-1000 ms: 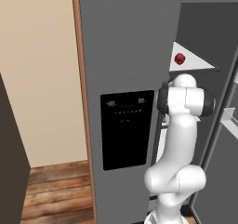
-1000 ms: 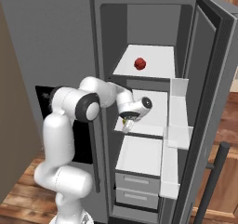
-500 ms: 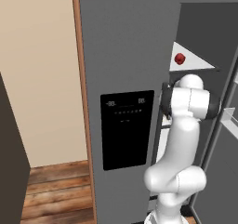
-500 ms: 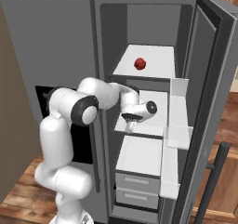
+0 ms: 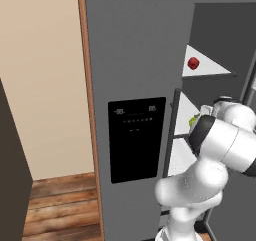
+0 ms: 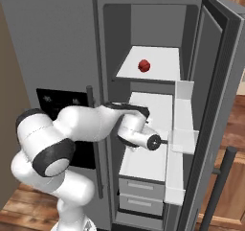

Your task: Place the cold items (bell pepper and lemon) from the fridge in one tupperware on the dining counter. Place the warm items (kebab skewer and hot dog) in the stove area in another tupperware.

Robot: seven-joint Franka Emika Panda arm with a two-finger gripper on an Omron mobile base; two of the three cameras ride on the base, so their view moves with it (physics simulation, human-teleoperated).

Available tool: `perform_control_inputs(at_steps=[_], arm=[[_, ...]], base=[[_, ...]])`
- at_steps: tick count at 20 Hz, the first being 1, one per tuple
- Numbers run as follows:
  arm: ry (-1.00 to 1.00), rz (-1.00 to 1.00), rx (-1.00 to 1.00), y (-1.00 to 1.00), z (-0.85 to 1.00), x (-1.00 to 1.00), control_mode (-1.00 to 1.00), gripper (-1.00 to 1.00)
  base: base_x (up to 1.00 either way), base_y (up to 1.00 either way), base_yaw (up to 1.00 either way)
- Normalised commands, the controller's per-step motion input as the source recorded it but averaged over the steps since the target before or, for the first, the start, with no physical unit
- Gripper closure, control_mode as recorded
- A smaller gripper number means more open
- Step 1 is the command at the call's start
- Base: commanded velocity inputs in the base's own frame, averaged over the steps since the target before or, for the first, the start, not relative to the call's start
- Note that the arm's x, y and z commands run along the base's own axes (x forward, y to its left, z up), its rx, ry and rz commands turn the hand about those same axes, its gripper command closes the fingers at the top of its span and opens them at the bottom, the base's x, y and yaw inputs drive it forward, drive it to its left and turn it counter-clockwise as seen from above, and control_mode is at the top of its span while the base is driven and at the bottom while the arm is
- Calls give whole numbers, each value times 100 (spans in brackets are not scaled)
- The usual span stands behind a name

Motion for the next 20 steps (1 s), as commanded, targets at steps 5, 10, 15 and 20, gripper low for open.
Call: perform_control_inputs(at_steps=[5, 10, 15, 20], arm=[[-1, 0, -41, 22, 100, -100, -100, 100], [7, 2, -54, 4, 93, -100, -100, 100], [29, 26, -57, 63, 47, -100, -100, 100], [35, 38, -48, 77, 6, -90, -100, 100]], base=[[0, 0, 0], [0, 0, 0], [0, 0, 0], [0, 0, 0]])
